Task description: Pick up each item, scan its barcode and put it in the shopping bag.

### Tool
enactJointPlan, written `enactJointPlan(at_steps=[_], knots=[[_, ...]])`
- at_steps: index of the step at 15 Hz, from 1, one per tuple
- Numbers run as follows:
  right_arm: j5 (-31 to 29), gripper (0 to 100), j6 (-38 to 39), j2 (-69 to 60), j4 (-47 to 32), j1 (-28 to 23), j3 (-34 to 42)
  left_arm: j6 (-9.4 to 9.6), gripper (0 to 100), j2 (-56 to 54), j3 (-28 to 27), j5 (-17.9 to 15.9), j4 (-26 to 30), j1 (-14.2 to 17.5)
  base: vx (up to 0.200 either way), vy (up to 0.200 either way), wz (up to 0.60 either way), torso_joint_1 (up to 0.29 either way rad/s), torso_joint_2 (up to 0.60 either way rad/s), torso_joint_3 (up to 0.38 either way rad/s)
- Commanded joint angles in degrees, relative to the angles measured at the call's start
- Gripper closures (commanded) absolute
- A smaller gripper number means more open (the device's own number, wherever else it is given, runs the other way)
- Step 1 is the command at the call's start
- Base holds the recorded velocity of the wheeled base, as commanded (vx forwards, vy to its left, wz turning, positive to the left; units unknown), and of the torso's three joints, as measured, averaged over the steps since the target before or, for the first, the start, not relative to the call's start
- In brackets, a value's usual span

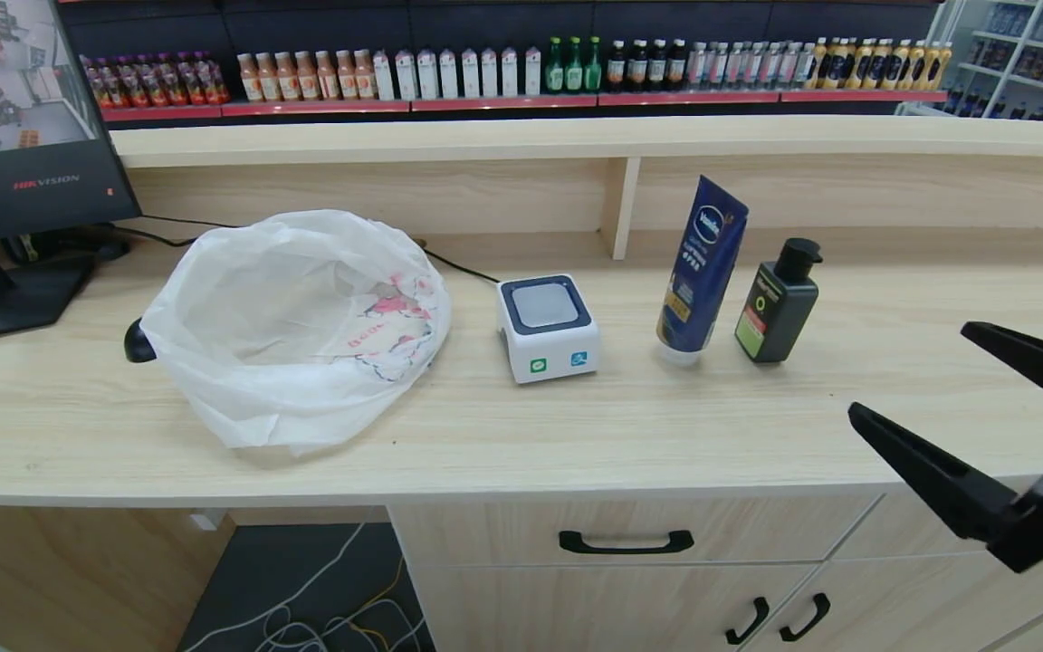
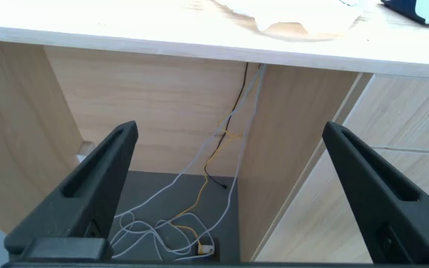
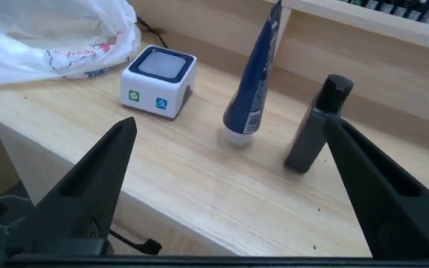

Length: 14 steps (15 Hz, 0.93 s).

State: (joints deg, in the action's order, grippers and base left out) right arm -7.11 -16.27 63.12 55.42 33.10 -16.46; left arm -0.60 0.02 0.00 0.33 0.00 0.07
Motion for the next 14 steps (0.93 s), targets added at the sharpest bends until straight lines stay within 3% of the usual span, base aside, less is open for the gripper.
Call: enactJointPlan(at_steps=[1, 5, 14], knots=[[-4.32, 0, 4.41, 10.44, 6.28, 2.15, -1.56, -0.11, 0, -0.02, 0.00, 0.02, 0.00, 0.01, 0.000, 0.000, 0.00, 0.000, 0.00, 0.000], [-11.53, 0, 12.76, 19.49, 10.94, 2.15, -11.76, -0.02, 0, -0.02, 0.00, 0.02, 0.00, 0.01, 0.000, 0.000, 0.00, 0.000, 0.00, 0.000], [-14.07, 0, 13.55, 26.44, 11.03, 1.97, -15.27, -0.11, 0, -0.02, 0.00, 0.02, 0.00, 0.01, 0.000, 0.000, 0.00, 0.000, 0.00, 0.000]])
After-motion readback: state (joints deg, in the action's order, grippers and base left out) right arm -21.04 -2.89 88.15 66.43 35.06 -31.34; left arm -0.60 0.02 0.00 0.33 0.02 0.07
